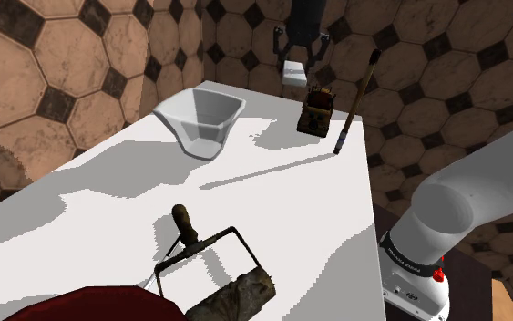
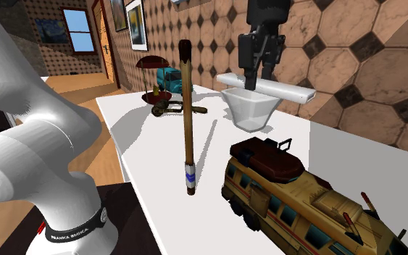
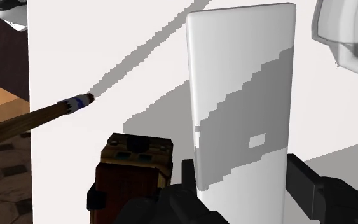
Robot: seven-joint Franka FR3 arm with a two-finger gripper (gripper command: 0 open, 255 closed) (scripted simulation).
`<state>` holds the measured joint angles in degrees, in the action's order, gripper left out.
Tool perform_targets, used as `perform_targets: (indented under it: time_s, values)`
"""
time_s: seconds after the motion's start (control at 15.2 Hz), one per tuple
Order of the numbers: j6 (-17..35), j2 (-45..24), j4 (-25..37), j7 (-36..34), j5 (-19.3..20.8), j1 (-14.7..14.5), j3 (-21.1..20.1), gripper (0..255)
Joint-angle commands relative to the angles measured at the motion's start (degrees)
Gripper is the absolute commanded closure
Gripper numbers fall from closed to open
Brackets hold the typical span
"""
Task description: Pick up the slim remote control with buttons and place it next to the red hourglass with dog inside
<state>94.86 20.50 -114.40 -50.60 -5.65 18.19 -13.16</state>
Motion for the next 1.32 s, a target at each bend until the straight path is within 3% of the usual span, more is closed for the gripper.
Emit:
perform_targets:
  time_s: [0.0,1.25]
  values:
    - [-1.58,-0.17,1.75,-0.16,0.05,0.01,0.01,255]
    - [-16.60,-5.53,22.07,-1.40,1.12,0.40,-0.03,255]
